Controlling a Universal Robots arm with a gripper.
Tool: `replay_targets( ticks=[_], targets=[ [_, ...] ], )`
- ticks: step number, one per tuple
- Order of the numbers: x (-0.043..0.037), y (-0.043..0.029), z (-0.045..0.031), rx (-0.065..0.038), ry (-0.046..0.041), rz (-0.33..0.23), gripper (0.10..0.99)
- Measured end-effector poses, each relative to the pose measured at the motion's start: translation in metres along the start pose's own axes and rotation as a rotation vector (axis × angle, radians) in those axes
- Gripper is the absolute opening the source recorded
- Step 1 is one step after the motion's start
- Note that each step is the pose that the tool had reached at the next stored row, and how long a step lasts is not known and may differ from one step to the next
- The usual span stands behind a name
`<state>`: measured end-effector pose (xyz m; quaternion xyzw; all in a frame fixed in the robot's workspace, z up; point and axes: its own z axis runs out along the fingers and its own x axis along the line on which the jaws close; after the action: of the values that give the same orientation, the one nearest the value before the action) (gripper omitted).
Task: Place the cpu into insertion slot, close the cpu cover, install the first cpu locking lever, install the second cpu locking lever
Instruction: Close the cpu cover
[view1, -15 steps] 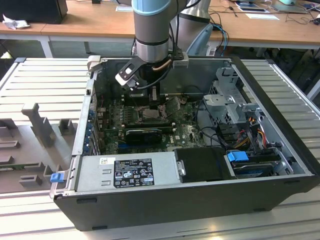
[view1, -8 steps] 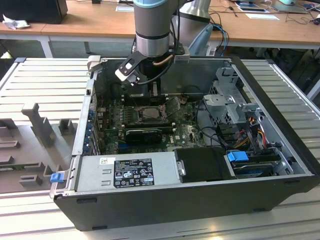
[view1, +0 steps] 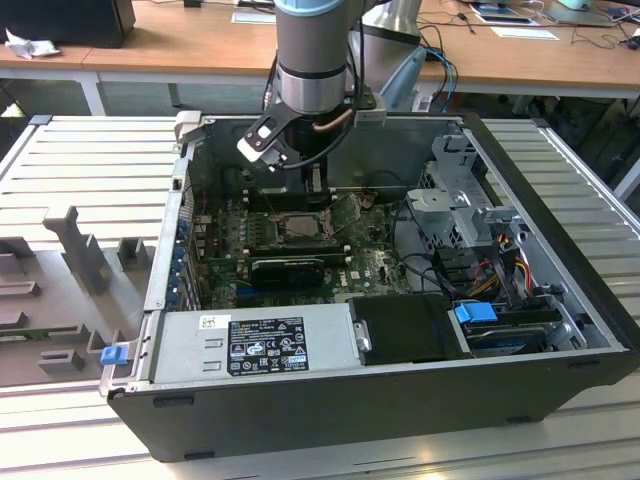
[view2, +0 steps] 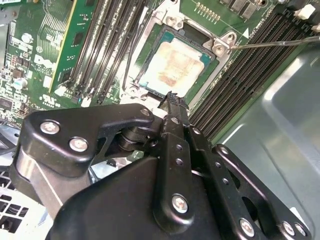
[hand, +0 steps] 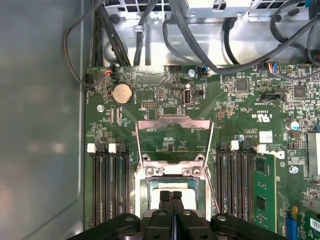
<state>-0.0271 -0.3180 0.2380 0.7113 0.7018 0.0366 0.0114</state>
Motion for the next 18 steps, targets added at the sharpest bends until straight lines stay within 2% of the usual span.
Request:
replay_targets(
  ticks=[11,14,18],
  targets=[
    [0.0001,0.0075,0.0005,0.0,0.0,0.0,0.106],
    [0.0002,0.0166,0.0011,0.0,0.0,0.0,0.106],
    [0.0002,0.019,0.0013,0.0,0.0,0.0,0.106]
  ],
)
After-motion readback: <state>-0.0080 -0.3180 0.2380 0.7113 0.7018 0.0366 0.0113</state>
